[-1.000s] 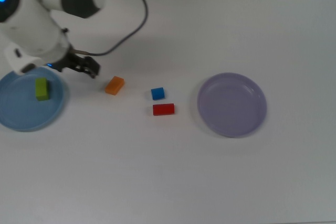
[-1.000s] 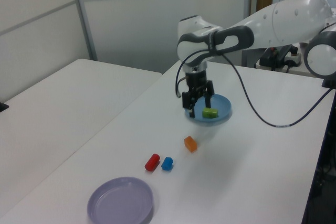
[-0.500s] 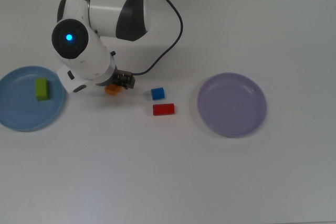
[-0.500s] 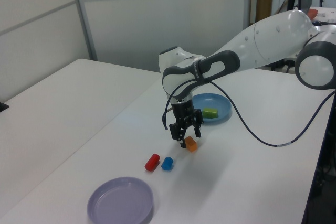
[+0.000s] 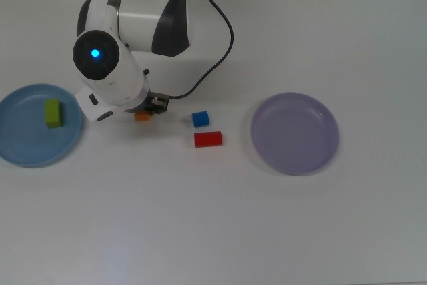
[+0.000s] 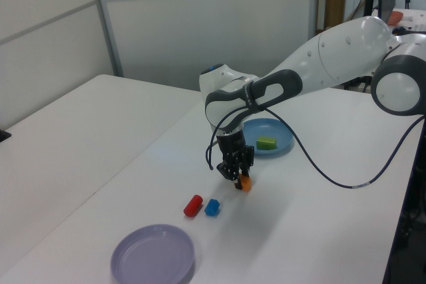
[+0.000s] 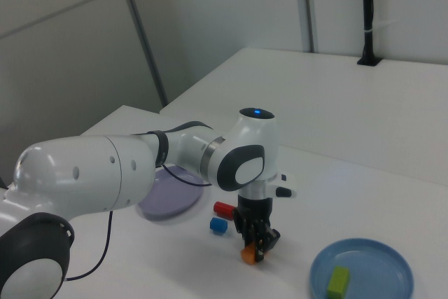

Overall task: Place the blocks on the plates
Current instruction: 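Grasp the orange block and place it on the light blue plate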

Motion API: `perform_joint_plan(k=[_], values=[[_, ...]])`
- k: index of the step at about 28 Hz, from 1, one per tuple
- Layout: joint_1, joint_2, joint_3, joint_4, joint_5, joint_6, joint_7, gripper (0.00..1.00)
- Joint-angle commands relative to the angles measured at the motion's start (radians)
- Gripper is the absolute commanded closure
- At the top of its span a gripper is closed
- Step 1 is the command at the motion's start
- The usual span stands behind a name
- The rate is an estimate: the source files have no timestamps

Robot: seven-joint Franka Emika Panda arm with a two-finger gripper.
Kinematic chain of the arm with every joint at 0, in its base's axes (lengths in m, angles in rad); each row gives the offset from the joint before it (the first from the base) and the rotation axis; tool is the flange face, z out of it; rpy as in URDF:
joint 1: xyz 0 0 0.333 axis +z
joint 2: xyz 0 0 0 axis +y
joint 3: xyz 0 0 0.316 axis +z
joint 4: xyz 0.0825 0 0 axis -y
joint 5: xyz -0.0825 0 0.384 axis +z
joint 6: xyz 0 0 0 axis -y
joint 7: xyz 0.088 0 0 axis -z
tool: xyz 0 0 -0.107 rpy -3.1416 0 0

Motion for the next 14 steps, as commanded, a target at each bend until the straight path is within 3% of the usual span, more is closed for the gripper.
perform_joint_plan(k=[1,9,14], values=[[-0.009,-0.070,-0.020,-0.013,-0.011,0.004,-0.041,1.00],[-0.112,-0.096,-0.020,0.069,-0.020,0.014,-0.216,1.00],[-0.167,-0.090,-0.023,0.077,-0.049,0.092,-0.253,1.00]])
